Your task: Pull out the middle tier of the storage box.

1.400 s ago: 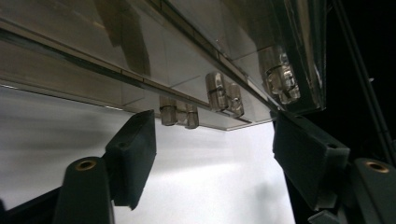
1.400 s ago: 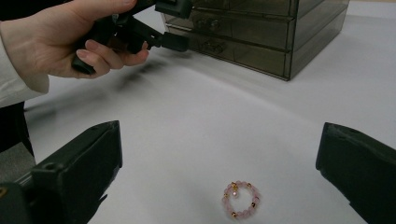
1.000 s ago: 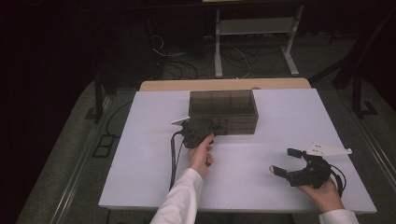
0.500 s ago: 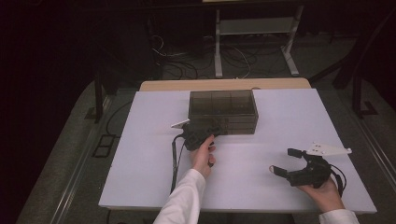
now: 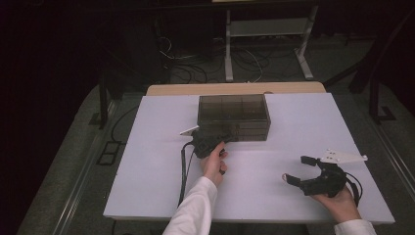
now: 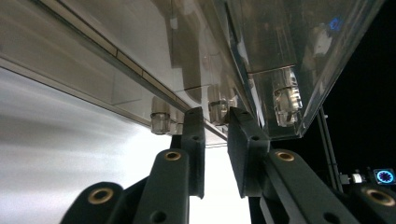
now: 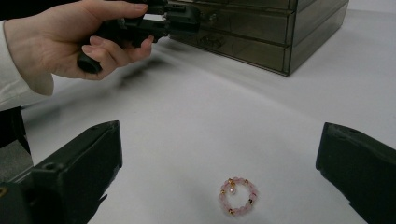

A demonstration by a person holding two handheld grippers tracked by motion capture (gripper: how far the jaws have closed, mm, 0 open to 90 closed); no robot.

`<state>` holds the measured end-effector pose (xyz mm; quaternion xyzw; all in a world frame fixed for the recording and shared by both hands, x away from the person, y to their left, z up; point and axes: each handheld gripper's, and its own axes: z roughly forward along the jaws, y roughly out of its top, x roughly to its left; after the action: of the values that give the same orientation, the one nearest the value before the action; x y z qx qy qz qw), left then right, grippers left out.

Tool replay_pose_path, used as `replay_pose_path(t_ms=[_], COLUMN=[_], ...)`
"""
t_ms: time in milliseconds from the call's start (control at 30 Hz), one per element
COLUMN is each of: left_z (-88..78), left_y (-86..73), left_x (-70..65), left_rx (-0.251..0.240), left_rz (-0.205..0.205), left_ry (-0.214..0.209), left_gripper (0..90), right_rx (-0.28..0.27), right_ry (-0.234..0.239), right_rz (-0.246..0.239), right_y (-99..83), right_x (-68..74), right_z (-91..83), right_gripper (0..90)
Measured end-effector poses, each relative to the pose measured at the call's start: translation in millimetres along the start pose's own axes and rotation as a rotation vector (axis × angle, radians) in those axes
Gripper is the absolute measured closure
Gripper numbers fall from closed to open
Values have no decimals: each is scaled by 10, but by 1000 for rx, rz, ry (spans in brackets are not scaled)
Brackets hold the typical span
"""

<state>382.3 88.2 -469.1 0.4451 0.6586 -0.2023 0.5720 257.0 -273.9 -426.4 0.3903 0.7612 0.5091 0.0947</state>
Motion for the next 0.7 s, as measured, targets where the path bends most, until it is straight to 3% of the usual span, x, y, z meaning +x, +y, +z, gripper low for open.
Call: replay_pose_path(t_ms=[433,700], left_z=[9,5], left_y=[1,-23], left_x=[1,-27], left_rx=[-10,-23], left_rz=[-31,-41], left_ry=[-5,13], left_gripper=[796,799], right_rx=[2,1], right_ry=[0,-1], right_rz=[-3,-2], right_y=[-1,-3], right_x=[5,2], right_z=[-1,-9], right_gripper=[0,0])
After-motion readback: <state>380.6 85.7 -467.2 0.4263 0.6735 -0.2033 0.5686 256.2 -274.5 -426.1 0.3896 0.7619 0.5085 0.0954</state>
